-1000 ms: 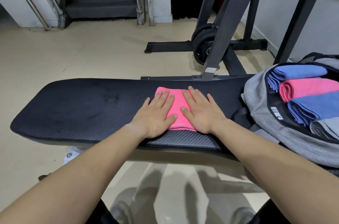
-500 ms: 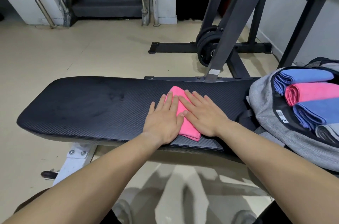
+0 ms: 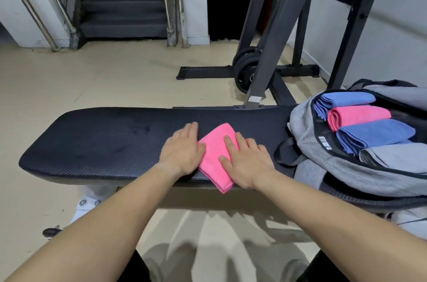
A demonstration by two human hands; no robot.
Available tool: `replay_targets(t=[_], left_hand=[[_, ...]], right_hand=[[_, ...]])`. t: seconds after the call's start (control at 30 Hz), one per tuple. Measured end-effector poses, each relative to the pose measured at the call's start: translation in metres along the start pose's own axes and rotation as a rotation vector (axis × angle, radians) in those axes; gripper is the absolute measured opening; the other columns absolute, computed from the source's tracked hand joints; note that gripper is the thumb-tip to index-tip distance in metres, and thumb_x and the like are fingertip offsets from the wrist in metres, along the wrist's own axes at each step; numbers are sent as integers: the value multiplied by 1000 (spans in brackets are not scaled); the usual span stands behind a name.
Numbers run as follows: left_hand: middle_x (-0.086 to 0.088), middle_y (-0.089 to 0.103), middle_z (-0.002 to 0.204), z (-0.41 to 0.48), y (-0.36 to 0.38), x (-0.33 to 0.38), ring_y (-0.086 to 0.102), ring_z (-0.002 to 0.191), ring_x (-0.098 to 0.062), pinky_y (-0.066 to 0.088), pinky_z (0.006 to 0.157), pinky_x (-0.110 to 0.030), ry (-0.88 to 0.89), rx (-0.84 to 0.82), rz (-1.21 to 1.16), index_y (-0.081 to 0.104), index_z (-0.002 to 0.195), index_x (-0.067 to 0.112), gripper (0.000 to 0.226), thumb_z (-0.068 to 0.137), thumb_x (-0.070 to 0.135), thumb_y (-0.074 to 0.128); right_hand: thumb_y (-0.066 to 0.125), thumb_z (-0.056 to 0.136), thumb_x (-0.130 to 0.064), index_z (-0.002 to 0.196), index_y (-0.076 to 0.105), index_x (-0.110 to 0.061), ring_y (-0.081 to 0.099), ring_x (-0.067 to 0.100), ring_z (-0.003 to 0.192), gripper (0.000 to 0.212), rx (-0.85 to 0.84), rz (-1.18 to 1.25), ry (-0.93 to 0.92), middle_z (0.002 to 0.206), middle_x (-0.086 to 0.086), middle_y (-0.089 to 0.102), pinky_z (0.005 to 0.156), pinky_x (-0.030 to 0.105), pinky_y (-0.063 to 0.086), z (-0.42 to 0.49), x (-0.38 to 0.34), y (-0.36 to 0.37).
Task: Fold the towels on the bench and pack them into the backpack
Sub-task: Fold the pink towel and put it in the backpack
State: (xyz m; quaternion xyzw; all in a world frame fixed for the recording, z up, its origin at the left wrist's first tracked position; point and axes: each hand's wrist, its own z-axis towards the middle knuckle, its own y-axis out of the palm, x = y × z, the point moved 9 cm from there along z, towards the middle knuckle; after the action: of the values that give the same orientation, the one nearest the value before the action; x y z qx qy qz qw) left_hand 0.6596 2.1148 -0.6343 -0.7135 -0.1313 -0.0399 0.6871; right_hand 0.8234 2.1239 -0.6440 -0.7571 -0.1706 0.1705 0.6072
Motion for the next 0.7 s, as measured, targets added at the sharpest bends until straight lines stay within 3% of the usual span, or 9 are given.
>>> replay_targets(t=[0.1, 0.17, 0.23, 0.3, 0.43, 0.5, 0.6, 0.7], left_hand=[[-5, 36, 148, -8, -7, -17, 33, 135, -30, 41, 102, -47, -100, -52, -18, 38, 147, 20, 60, 98, 55, 38], [-2, 44, 132, -12, -10, -15, 38, 125, -27, 45, 95, -45, -72, -55, 0, 55, 122, 24, 43, 96, 56, 43], [0, 47, 120, -12, -11, -10, 41, 117, -25, 47, 92, -45, -53, -38, -59, 53, 102, 25, 28, 95, 53, 50], [0, 51, 111, -9, -13, -3, 47, 109, -25, 47, 89, -45, -16, -33, -121, 48, 96, 25, 23, 95, 48, 53], [3, 60, 93, -3, -22, 11, 57, 86, -23, 43, 67, -39, 69, -32, -179, 42, 99, 25, 21, 97, 44, 52], [6, 59, 85, 0, -30, 17, 57, 80, -21, 43, 65, -39, 121, 2, -188, 42, 99, 27, 20, 97, 42, 55], [8, 59, 74, 7, -40, 22, 58, 70, -18, 49, 67, -42, 155, 44, -266, 44, 93, 28, 19, 94, 36, 61], [1, 62, 60, 14, -40, 27, 61, 54, -19, 53, 63, -41, 165, 15, -387, 45, 88, 26, 20, 92, 22, 64]], right_hand=[[22, 99, -62, 158, 14, -27, 30, 34, 138, 69, -20, -1, 8, 158, 9, 24, 108, 52, 34, -13, 5, -11], [27, 99, -59, 152, 29, -30, 38, 33, 133, 60, -18, 69, 6, 148, 8, 36, 103, 51, 41, -14, 11, -20], [34, 100, -53, 145, 39, -29, 43, 32, 129, 51, 5, 189, 2, 141, 7, 41, 102, 49, 43, -10, 20, -28], [44, 99, -46, 144, 40, -26, 43, 32, 129, 50, 17, 255, -23, 141, 6, 38, 103, 48, 43, -1, 26, -31], [64, 90, -38, 157, 21, -26, 24, 31, 143, 81, -42, 335, -94, 158, 2, 15, 116, 44, 30, 17, 33, -30], [74, 83, -36, 159, 14, -27, 18, 30, 146, 97, -46, 365, -125, 161, -1, 11, 119, 41, 25, 27, 34, -35], [84, 73, -36, 159, 13, -27, 22, 31, 146, 112, -78, 387, -131, 161, 2, 22, 120, 42, 25, 44, 41, -38], [90, 65, -40, 155, 30, -27, 35, 27, 140, 109, -148, 383, -139, 152, 1, 41, 115, 40, 32, 60, 46, -37]])
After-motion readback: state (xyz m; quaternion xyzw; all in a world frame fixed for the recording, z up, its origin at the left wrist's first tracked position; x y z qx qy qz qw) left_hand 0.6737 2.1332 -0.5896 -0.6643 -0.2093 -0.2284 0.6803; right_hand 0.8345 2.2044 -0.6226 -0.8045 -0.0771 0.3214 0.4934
